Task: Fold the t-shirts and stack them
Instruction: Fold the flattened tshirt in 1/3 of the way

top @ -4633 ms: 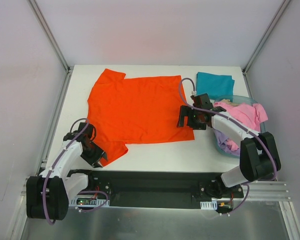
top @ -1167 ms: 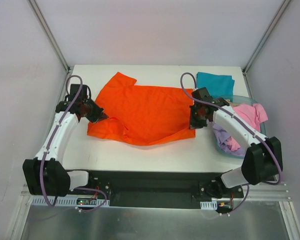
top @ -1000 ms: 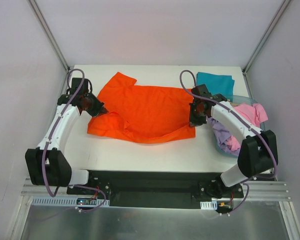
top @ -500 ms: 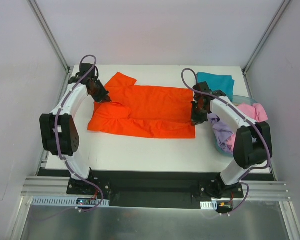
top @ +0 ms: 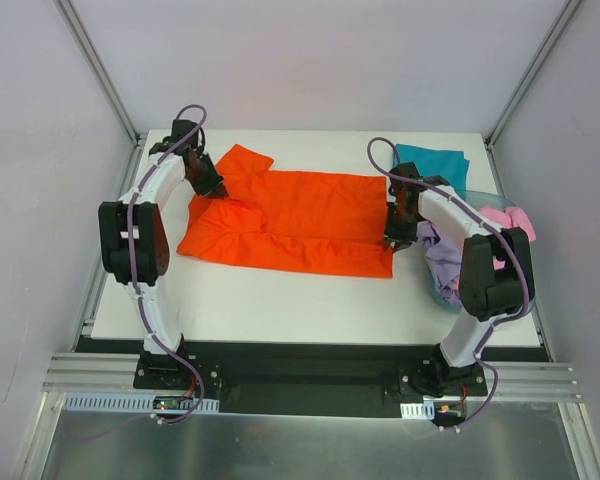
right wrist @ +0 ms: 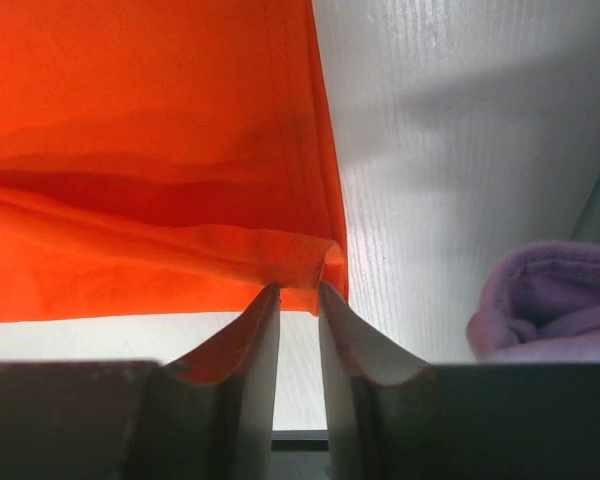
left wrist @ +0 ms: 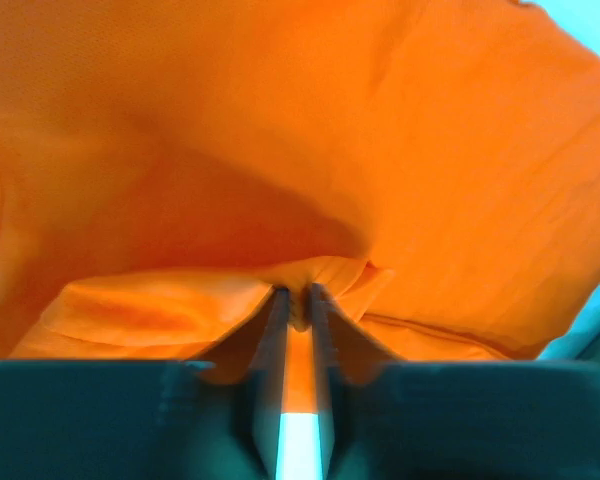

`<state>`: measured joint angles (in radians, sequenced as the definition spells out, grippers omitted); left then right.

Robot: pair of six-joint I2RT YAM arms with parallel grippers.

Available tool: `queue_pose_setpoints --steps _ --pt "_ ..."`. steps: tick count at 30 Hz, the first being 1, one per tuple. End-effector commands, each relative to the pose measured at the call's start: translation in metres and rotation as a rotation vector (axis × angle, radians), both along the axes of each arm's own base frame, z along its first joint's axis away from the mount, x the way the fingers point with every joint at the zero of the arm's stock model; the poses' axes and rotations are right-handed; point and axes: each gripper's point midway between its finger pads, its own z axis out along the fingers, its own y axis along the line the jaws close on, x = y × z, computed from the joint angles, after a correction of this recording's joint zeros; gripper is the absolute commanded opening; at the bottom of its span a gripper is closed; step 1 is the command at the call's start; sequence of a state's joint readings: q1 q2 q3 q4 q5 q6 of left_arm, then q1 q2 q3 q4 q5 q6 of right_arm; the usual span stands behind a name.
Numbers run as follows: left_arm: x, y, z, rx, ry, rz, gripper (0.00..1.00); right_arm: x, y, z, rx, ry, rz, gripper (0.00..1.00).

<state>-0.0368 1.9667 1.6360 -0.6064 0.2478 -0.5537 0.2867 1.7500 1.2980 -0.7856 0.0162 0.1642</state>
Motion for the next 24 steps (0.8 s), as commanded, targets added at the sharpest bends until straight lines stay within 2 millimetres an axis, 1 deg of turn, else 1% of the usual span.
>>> queue_pose_setpoints --steps 1,2,3,4,5,6,7,8,9,11,12,13,14,15,16,17,18,20,21,23,24 --pt "0.017 0.013 0.007 0.047 -0.053 -0.022 0.23 0.008 -0.004 0.012 -0.014 -0.016 -0.038 0.37" --pt "0.017 0.009 0.007 0.028 -0.051 -0.041 0.25 0.009 -0.003 0.014 -0.01 -0.021 -0.034 0.43" --pt "0.019 0.006 0.012 0.015 -0.065 -0.055 0.33 0.01 -0.002 0.016 -0.003 -0.025 -0.029 0.49" --pt "0.02 0.004 0.015 0.007 -0.076 -0.078 0.6 0.012 0.001 0.023 0.013 -0.042 -0.021 0.65" --pt "0.019 -0.002 0.018 -0.019 -0.082 -0.096 0.72 0.012 0.003 0.024 0.019 -0.047 -0.008 0.7" --pt "0.018 -0.002 0.021 -0.025 -0.086 -0.097 0.8 0.011 0.004 0.028 0.024 -0.056 -0.004 0.73" --pt "0.016 -0.003 0.028 -0.033 -0.097 -0.098 0.91 0.01 0.006 0.032 0.028 -0.068 0.005 0.86" --pt "0.013 -0.005 0.032 -0.042 -0.1 -0.096 0.94 0.009 0.008 0.035 0.03 -0.082 0.02 0.99" --pt "0.006 -0.006 0.036 -0.052 -0.1 -0.095 0.98 0.006 0.015 0.037 0.06 -0.079 0.042 0.97" --pt "-0.005 -0.007 0.039 -0.062 -0.092 -0.085 0.99 -0.003 0.028 0.04 0.077 -0.089 0.09 0.97" --pt "-0.017 -0.007 0.039 -0.065 -0.083 -0.08 0.99 -0.005 0.033 0.041 0.085 -0.095 0.114 0.97" --pt "-0.024 -0.008 0.039 -0.075 -0.072 -0.069 0.99 -0.012 0.044 0.042 0.102 -0.095 0.15 0.97" --pt "-0.031 -0.009 0.037 -0.076 -0.064 -0.065 0.99 -0.014 0.051 0.04 0.117 -0.102 0.171 0.97" --pt "-0.047 -0.008 0.023 -0.081 -0.019 -0.055 1.0 -0.017 0.057 0.04 0.133 -0.103 0.184 0.97" --pt "-0.053 -0.009 0.029 -0.091 -0.032 -0.043 0.99 -0.021 0.065 0.04 0.148 -0.098 0.204 0.97" --pt "-0.061 -0.009 0.025 -0.093 -0.021 -0.037 0.99 -0.022 0.07 0.038 0.154 -0.099 0.211 0.97" --pt "-0.076 -0.009 0.017 -0.098 0.01 -0.027 0.99 -0.024 0.072 0.034 0.158 -0.088 0.216 0.97" --pt "-0.085 -0.007 0.009 -0.094 0.028 -0.012 0.99 -0.027 0.08 0.028 0.177 -0.075 0.221 0.97" --pt "-0.094 -0.004 -0.001 -0.078 0.052 -0.003 0.99 -0.029 0.081 0.02 0.178 -0.052 0.217 0.97" --pt "-0.099 0.007 -0.014 -0.027 0.08 0.032 0.99 -0.032 0.08 0.011 0.169 -0.025 0.203 0.97" --pt "-0.105 0.012 -0.025 -0.014 0.111 0.048 0.99 -0.034 0.077 0.003 0.151 -0.004 0.196 0.97"
